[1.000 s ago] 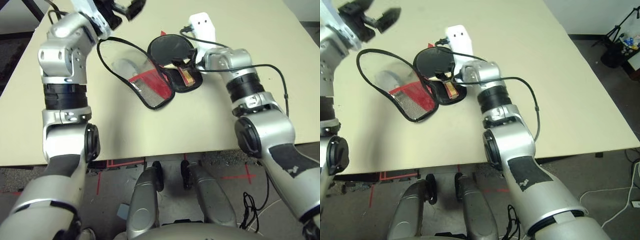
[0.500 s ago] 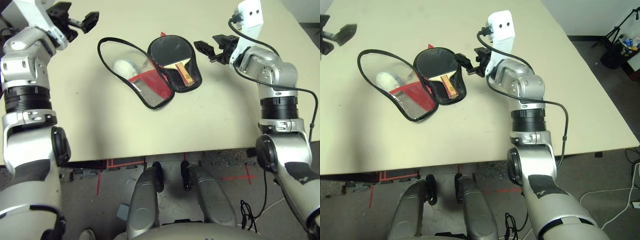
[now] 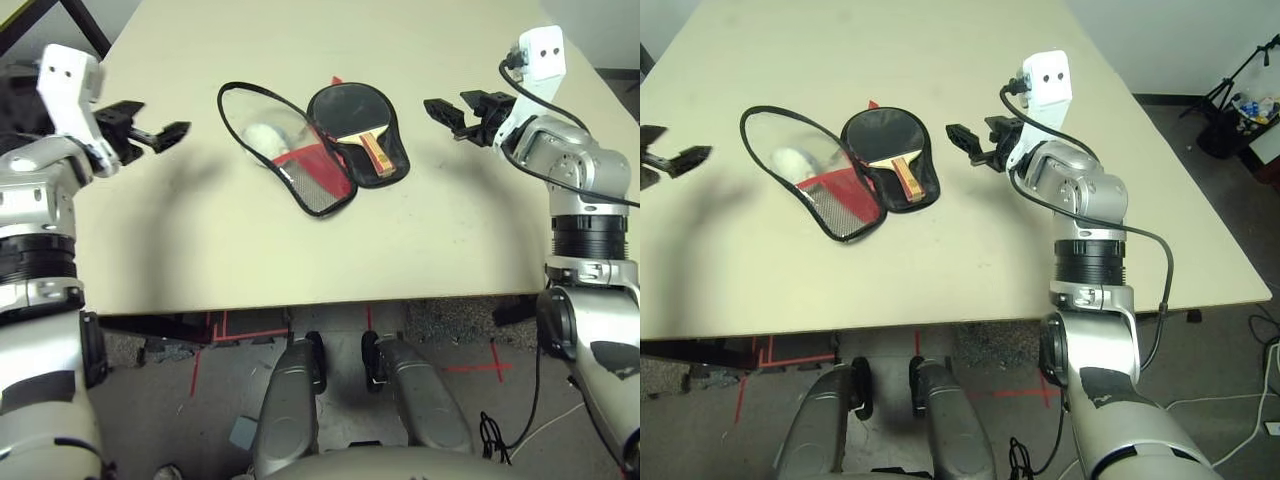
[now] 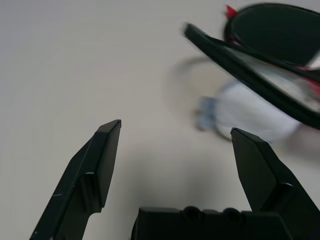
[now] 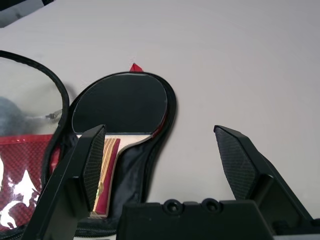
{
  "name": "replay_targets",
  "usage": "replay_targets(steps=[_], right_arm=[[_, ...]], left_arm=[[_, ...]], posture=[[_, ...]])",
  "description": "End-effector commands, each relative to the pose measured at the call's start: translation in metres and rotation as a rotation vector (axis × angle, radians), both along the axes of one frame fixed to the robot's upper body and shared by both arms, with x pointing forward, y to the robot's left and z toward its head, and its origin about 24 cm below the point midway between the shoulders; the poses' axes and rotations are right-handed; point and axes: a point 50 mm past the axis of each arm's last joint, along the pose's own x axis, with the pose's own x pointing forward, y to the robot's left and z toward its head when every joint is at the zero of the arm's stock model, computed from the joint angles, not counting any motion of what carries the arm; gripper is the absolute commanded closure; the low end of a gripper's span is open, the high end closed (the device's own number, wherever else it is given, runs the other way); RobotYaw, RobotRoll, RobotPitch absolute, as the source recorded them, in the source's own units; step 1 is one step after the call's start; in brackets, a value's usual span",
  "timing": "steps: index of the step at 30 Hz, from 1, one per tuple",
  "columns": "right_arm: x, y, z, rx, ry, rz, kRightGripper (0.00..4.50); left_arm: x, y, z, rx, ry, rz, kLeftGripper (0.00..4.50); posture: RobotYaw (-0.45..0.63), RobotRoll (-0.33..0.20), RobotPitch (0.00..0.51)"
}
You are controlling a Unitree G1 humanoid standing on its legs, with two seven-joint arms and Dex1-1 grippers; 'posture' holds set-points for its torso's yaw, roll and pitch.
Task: Store the ping-pong paddle in its case and zip it.
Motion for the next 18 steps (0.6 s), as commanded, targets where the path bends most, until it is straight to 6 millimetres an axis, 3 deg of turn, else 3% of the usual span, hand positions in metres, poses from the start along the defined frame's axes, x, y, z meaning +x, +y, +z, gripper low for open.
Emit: replay_targets(steps=[1, 8, 18], right_arm=[[-0.002, -0.004, -0.002, -0.003, -0.016, -0.025, 0.04], [-0.004, 0.001, 0.005, 0.007, -0.028, -0.032, 0.04], [-0.001, 0.002, 0.012, 0.045, -0.014, -0.073, 0.04]], left_arm=[[-0.002, -0.031, -0.003, -0.023, 0.052, -0.119, 0.00], [0.003, -0.087, 0.006, -0.087, 0.068, -0.298, 0.00], [0.037, -0.147, 0.013, -0.159, -0.001, -0.387, 0.00]], posture=[[-0.04, 0.000, 0.266], [-0.05, 0.000, 0.298], [-0.06, 0.000, 0.322]])
